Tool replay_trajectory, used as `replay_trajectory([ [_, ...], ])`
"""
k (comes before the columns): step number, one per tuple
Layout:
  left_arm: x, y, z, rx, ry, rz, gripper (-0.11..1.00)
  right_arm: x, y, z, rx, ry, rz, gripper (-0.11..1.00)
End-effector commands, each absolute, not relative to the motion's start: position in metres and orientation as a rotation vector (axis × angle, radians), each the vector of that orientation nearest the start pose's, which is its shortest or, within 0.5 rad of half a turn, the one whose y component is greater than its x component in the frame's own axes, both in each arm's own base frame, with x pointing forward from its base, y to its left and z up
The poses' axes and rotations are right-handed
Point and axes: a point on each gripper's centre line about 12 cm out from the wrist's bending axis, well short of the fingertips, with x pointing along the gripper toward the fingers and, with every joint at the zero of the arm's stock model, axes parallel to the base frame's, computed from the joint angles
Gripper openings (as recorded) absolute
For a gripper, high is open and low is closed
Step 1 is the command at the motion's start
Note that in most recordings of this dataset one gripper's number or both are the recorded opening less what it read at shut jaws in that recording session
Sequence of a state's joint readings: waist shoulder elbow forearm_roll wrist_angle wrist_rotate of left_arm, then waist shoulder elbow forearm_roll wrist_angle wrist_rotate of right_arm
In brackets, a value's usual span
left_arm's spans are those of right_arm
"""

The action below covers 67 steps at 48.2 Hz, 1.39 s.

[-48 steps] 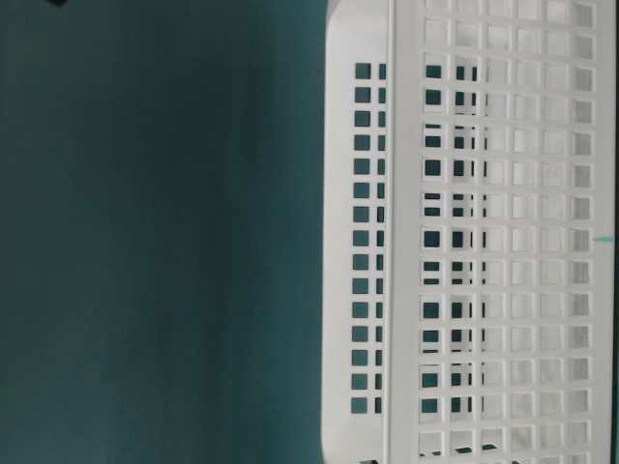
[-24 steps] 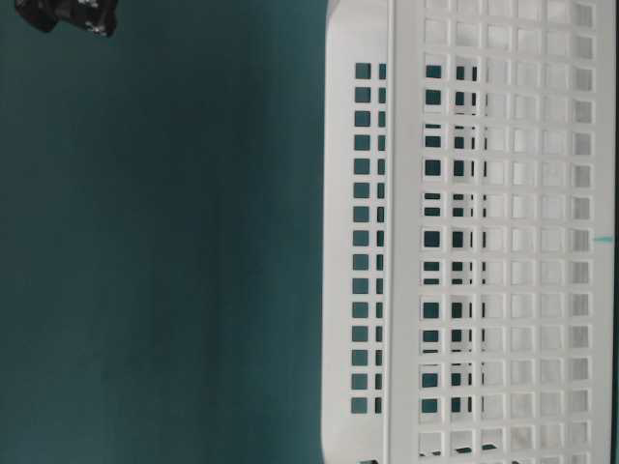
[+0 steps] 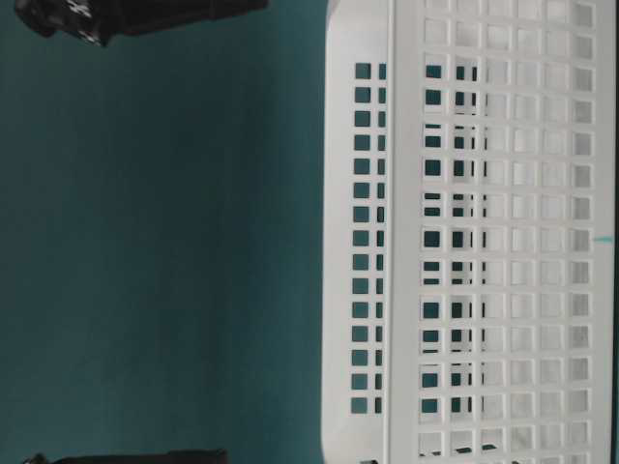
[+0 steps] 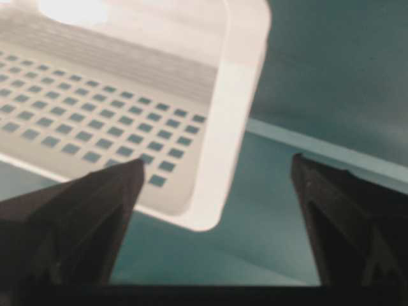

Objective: Lift the white basket with both hands.
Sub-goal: 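Move both grippers down onto the short end walls of the white basket, then close both grippers on the basket's left and right end rims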

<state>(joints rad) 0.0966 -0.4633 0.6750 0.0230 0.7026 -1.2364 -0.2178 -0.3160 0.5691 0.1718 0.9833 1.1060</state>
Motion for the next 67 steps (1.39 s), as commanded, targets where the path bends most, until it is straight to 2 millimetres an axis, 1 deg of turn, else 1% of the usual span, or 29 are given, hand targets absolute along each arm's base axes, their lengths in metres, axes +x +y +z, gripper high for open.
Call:
replay_trajectory([
  [1, 0.289, 0.03, 0.258, -1.158, 0.755, 0.664, 0.92, 0.299, -0.047, 0.235, 1.283, 1.059, -0.827, 0.99],
  [6, 0.288, 0.031, 0.245, -1.155, 0.791, 0.694, 0.92, 0.305, -0.045, 0.223, 1.3, 1.072, -0.854, 0.98],
  [11, 0.288, 0.036, 0.226, -1.158, 0.826, 0.74, 0.92, 0.311, -0.041, 0.21, 1.299, 1.083, -0.865, 0.98],
  [18, 0.294, 0.037, 0.211, -1.154, 0.852, 0.76, 0.92, 0.316, -0.037, 0.195, 1.299, 1.112, -0.887, 0.98],
  [23, 0.299, 0.038, 0.202, -1.158, 0.864, 0.772, 0.92, 0.316, -0.037, 0.186, 1.309, 1.126, -0.923, 0.98],
  [30, 0.308, 0.039, 0.183, -1.183, 0.867, 0.793, 0.92, 0.309, -0.037, 0.168, 1.307, 1.159, -0.987, 0.98],
  [35, 0.311, 0.039, 0.17, -1.208, 0.871, 0.821, 0.92, 0.306, -0.038, 0.158, 1.304, 1.149, -1.015, 0.98],
  [37, 0.313, 0.039, 0.167, -1.223, 0.863, 0.825, 0.92, 0.305, -0.04, 0.154, 1.301, 1.13, -1.019, 0.98],
  [46, 0.318, 0.039, 0.162, -1.238, 0.845, 0.82, 0.92, 0.307, -0.04, 0.146, 1.337, 1.055, -1.011, 0.98],
  [67, 0.311, 0.034, 0.152, -1.226, 0.879, 0.829, 0.91, 0.306, -0.04, 0.134, 1.342, 1.072, -1.044, 0.97],
])
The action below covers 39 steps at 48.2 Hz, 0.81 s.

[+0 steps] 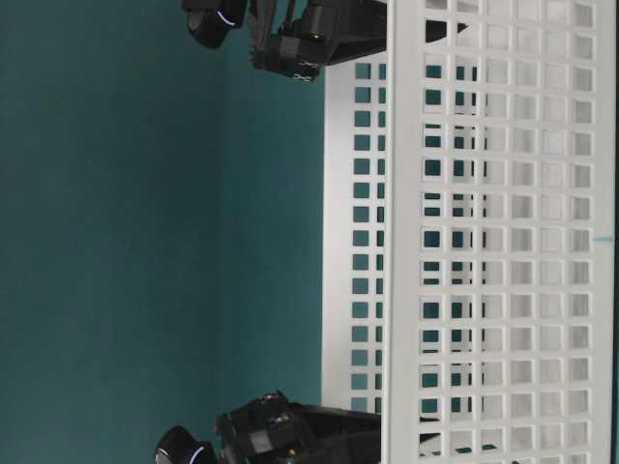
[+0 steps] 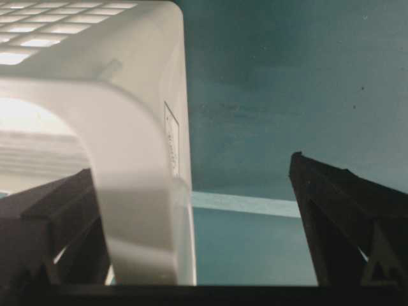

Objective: Lift the white basket with both hands.
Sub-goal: 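Close both grippers on the basket's left and right end rims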

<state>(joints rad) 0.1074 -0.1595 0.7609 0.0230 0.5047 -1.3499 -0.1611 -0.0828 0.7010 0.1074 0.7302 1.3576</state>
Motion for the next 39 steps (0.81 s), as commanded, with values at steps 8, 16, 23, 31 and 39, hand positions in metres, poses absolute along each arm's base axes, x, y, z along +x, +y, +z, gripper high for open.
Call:
replay_trajectory([
  [8, 0.308, 0.034, 0.146, -1.221, 0.893, 0.84, 0.89, 0.305, -0.04, 0.128, 1.341, 1.084, -1.059, 0.93],
  [16, 0.313, 0.034, 0.148, -1.23, 0.866, 0.816, 0.68, 0.309, -0.04, 0.13, 1.356, 1.057, -1.044, 0.76],
  [23, 0.312, 0.034, 0.147, -1.229, 0.864, 0.815, 0.29, 0.315, -0.041, 0.131, 1.373, 1.027, -1.024, 0.39],
  [31, 0.312, 0.034, 0.146, -1.229, 0.866, 0.818, 0.15, 0.315, -0.04, 0.131, 1.382, 1.024, -1.022, 0.2],
  [39, 0.312, 0.034, 0.147, -1.229, 0.864, 0.815, 0.15, 0.315, -0.04, 0.131, 1.386, 1.023, -1.023, 0.2],
])
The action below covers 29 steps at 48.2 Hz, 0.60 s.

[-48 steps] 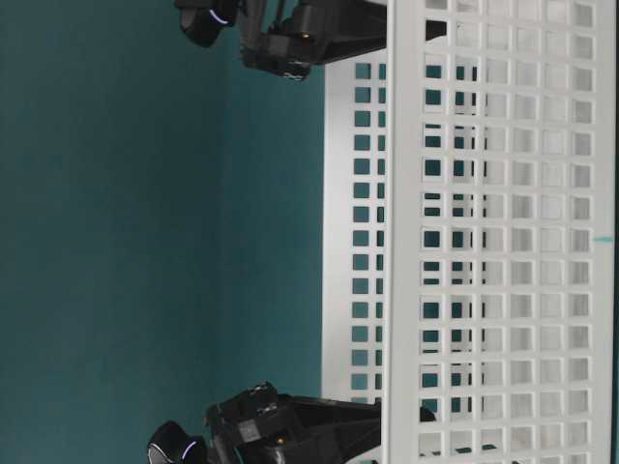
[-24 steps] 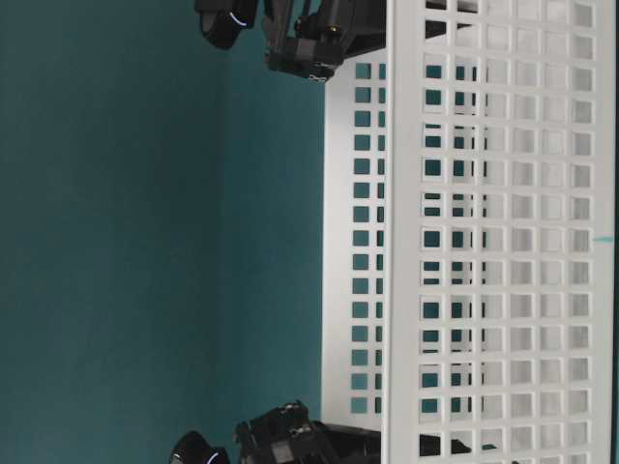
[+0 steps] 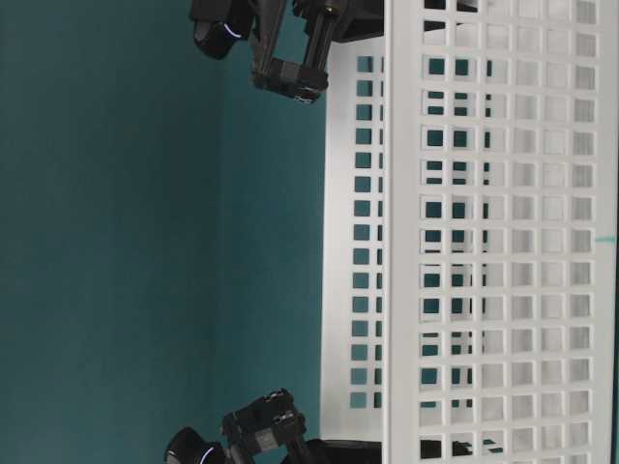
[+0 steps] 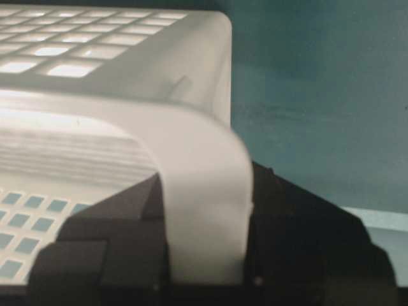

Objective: Lift the white basket with both hands.
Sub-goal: 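Close both grippers on the basket's left and right end rims, then lift the basket with both grippers and carry it back and up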

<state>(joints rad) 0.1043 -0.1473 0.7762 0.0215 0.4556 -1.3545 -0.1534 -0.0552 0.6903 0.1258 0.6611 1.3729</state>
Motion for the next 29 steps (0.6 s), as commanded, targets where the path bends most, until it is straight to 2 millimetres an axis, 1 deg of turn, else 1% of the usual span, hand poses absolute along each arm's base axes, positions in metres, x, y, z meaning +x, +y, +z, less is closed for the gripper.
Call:
replay_trajectory([
  [1, 0.313, 0.034, 0.147, -1.23, 0.862, 0.815, 0.15, 0.315, -0.04, 0.131, 1.386, 1.026, -1.025, 0.2],
  [10, 0.315, 0.034, 0.151, -1.231, 0.854, 0.807, 0.15, 0.317, -0.041, 0.132, 1.387, 1.022, -1.02, 0.2],
  [17, 0.318, 0.034, 0.159, -1.229, 0.838, 0.79, 0.15, 0.322, -0.041, 0.143, 1.397, 1.003, -1.001, 0.2],
  [25, 0.32, 0.034, 0.18, -1.24, 0.79, 0.753, 0.1, 0.323, -0.041, 0.166, 1.41, 1.025, -1.001, 0.2],
  [29, 0.32, 0.033, 0.199, -1.246, 0.764, 0.732, 0.1, 0.321, -0.04, 0.184, 1.408, 1.035, -0.995, 0.2],
])
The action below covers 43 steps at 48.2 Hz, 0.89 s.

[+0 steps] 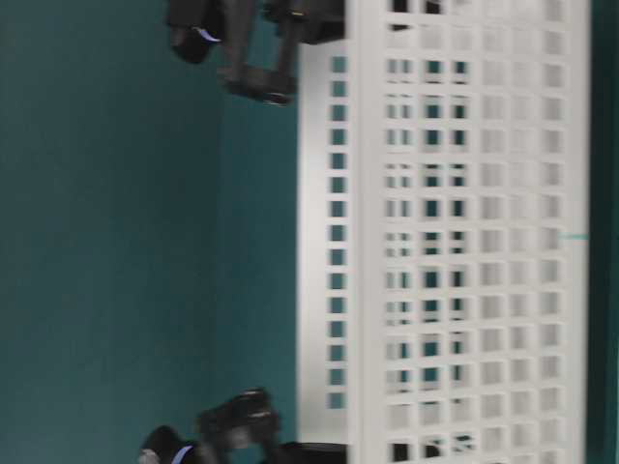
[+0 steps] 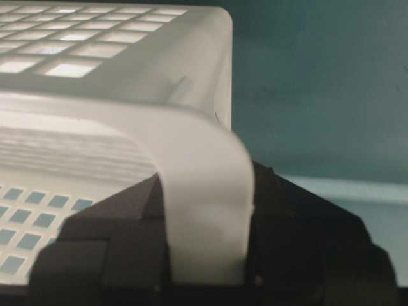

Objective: Lift the white basket with both hands.
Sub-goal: 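Lift the basket with both grippers and carry it back and up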

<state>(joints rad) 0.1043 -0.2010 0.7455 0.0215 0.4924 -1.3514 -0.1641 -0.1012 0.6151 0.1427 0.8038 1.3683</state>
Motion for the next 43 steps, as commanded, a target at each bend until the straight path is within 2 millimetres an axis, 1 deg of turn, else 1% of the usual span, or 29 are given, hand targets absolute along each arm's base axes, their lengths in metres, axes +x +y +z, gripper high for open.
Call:
replay_trajectory([
  [1, 0.319, 0.033, 0.204, -1.246, 0.76, 0.729, 0.1, 0.321, -0.04, 0.188, 1.408, 1.035, -0.992, 0.2],
  [4, 0.317, 0.032, 0.221, -1.247, 0.75, 0.72, 0.1, 0.318, -0.038, 0.202, 1.414, 1.037, -0.985, 0.2],
  [12, 0.304, 0.031, 0.269, -1.249, 0.747, 0.725, 0.1, 0.307, -0.037, 0.245, 1.442, 1.001, -0.938, 0.2],
  [21, 0.291, 0.03, 0.314, -1.259, 0.711, 0.704, 0.09, 0.296, -0.031, 0.276, 1.505, 0.962, -0.868, 0.2],
  [27, 0.287, 0.029, 0.332, -1.264, 0.681, 0.678, 0.09, 0.293, -0.026, 0.3, 1.538, 0.922, -0.801, 0.2],
  [30, 0.286, 0.029, 0.338, -1.269, 0.671, 0.67, 0.09, 0.29, -0.025, 0.314, 1.545, 0.903, -0.776, 0.2],
  [33, 0.286, 0.028, 0.344, -1.272, 0.665, 0.665, 0.09, 0.288, -0.024, 0.323, 1.544, 0.9, -0.766, 0.2],
  [36, 0.288, 0.029, 0.35, -1.272, 0.657, 0.661, 0.09, 0.287, -0.025, 0.328, 1.539, 0.915, -0.776, 0.2],
  [43, 0.293, 0.031, 0.358, -1.269, 0.663, 0.67, 0.09, 0.286, -0.031, 0.33, 1.519, 0.994, -0.841, 0.2],
])
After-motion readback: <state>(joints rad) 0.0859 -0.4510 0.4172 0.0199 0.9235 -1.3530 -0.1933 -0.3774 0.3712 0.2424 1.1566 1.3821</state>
